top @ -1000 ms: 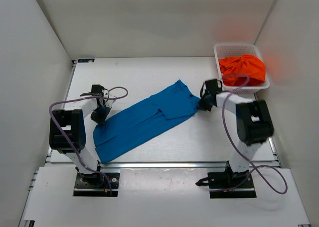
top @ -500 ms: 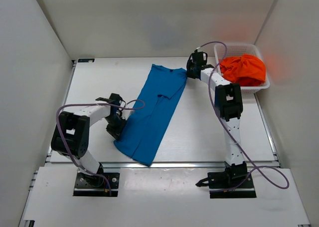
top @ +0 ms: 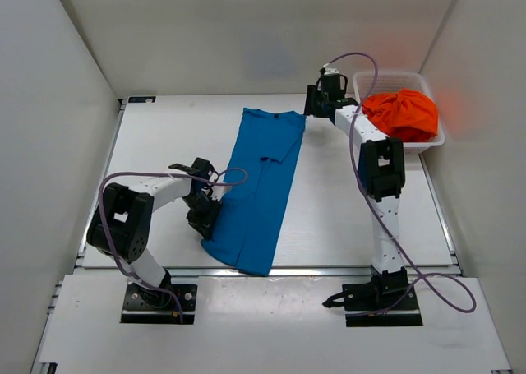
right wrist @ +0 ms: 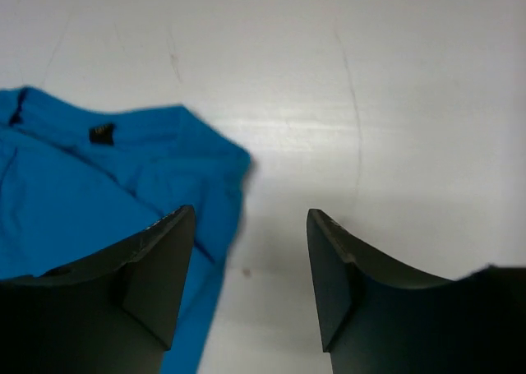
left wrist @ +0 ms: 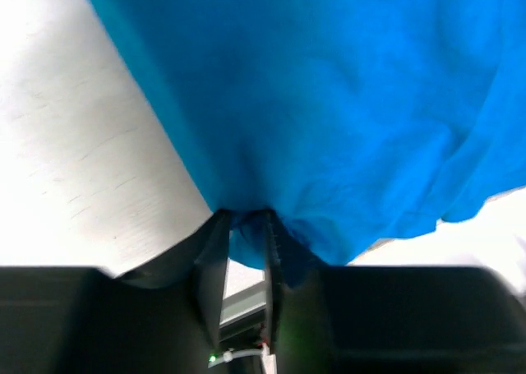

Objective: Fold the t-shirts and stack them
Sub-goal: Rotate the tshirt 90 degrees

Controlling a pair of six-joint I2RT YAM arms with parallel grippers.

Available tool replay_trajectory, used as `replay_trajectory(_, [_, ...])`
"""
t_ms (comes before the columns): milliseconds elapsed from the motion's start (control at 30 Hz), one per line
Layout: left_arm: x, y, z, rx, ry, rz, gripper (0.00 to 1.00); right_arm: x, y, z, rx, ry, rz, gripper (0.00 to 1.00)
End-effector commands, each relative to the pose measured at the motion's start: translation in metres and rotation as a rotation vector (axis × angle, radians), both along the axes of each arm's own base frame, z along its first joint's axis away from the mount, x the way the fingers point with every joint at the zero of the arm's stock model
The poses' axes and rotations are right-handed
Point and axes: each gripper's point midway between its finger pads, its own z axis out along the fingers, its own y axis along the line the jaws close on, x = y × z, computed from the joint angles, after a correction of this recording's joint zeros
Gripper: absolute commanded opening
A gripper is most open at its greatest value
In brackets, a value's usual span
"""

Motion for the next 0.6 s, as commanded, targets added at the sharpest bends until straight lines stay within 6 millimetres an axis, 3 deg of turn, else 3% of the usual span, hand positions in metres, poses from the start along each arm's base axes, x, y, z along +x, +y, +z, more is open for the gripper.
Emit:
replay_trajectory(0, [0.014,0.0,0.011,0.003,-0.131,0.009,0.36,-0.044,-0.009,0.085,-0.044,-0.078,-0.017,0.55])
replay_trajectory(33, [0.016,0.001,0.019,-0.005,-0.165,0.019,0.38,-0.062,0.001,0.119,-0.039,-0.128,0.002,0.57])
replay_trajectory(67, [0.018,0.002,0.023,-0.003,-0.186,0.017,0.6,-0.085,0.002,0.098,-0.051,-0.07,0.005,0.59])
replay_trajectory(100, [0.022,0.006,0.031,-0.008,-0.219,0.043,0.82,-0.115,0.01,0.099,-0.052,-0.056,0.021,0.59])
replay_trajectory(133, [0.022,0.008,0.038,-0.017,-0.24,0.058,0.98,-0.148,0.017,0.095,-0.056,-0.034,0.044,0.6])
replay_trajectory(167, [0.027,0.015,0.047,-0.021,-0.269,0.097,0.98,-0.164,0.021,0.096,-0.047,-0.025,0.029,0.59])
replay_trajectory(233, [0.031,0.024,0.056,-0.03,-0.293,0.141,0.99,-0.23,0.036,0.083,-0.034,0.039,0.049,0.58])
replay_trajectory(267, [0.034,0.031,0.062,-0.025,-0.322,0.147,0.99,-0.247,0.043,0.077,-0.01,0.068,0.034,0.56])
replay_trajectory(333, [0.033,0.036,0.064,-0.009,-0.344,0.154,0.99,-0.312,0.056,0.041,-0.007,0.222,0.052,0.52])
replay_trajectory(367, [0.033,0.034,0.065,-0.021,-0.356,0.149,0.99,-0.331,0.066,0.034,0.041,0.281,0.05,0.51])
replay_trajectory(433, [0.031,0.029,0.063,-0.035,-0.357,0.144,0.99,-0.396,0.087,-0.002,0.044,0.453,0.111,0.5])
replay_trajectory(467, [0.031,0.026,0.06,-0.048,-0.351,0.146,0.99,-0.418,0.105,-0.005,0.063,0.492,0.141,0.49])
replay_trajectory(567, [0.03,0.019,0.055,-0.063,-0.343,0.134,0.98,-0.475,0.121,-0.023,0.072,0.588,0.179,0.5])
